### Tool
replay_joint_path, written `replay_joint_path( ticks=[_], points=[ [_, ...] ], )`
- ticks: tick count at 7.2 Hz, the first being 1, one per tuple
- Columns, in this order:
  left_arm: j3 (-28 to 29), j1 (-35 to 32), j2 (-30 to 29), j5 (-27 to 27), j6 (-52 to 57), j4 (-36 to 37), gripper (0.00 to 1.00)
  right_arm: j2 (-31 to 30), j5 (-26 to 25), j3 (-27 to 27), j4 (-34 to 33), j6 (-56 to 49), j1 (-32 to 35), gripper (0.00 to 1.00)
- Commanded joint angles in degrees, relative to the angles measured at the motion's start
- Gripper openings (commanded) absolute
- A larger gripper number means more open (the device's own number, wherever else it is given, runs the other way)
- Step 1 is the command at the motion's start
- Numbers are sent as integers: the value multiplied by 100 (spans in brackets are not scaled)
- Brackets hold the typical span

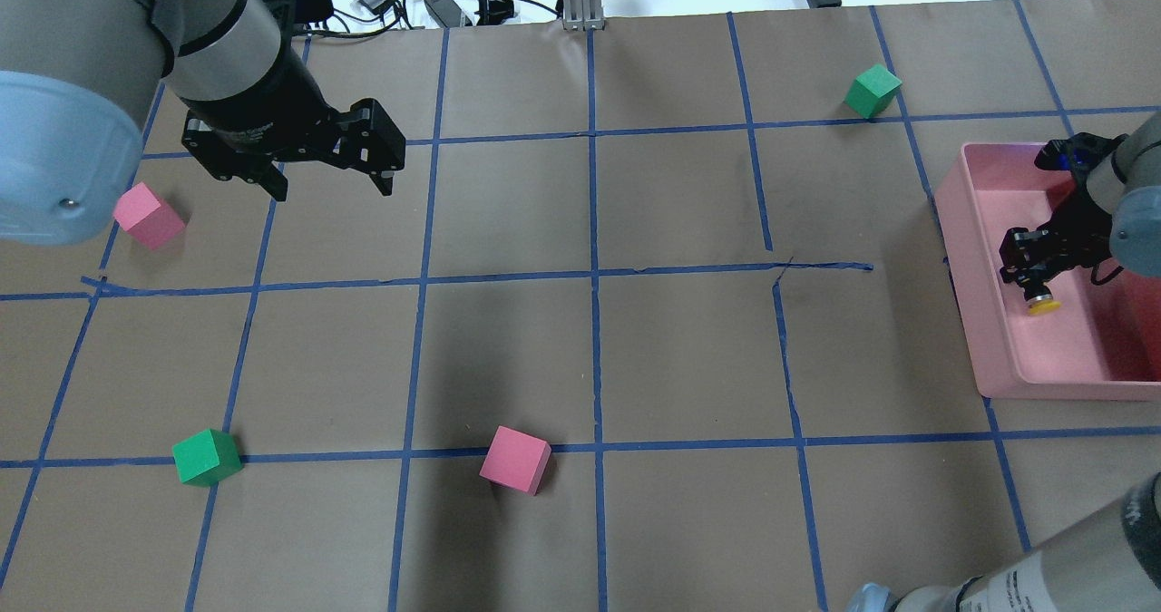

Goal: Align button upright
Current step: 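Close the right gripper on the button body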

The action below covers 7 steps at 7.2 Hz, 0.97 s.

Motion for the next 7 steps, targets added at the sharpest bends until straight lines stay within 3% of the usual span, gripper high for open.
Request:
replay_joint_path(
  ticks=[1, 5, 7],
  points=[
    [56, 19, -36, -25, 88, -53, 100, 0, -8, -18, 18, -76, 0, 0],
    [91, 18, -37, -7, 185, -79, 100, -79, -52, -158, 264, -67, 9, 0],
    [144, 36, -28, -7, 185, -79, 100, -280, -17, -823, 1119, -24, 17, 0]
  ],
)
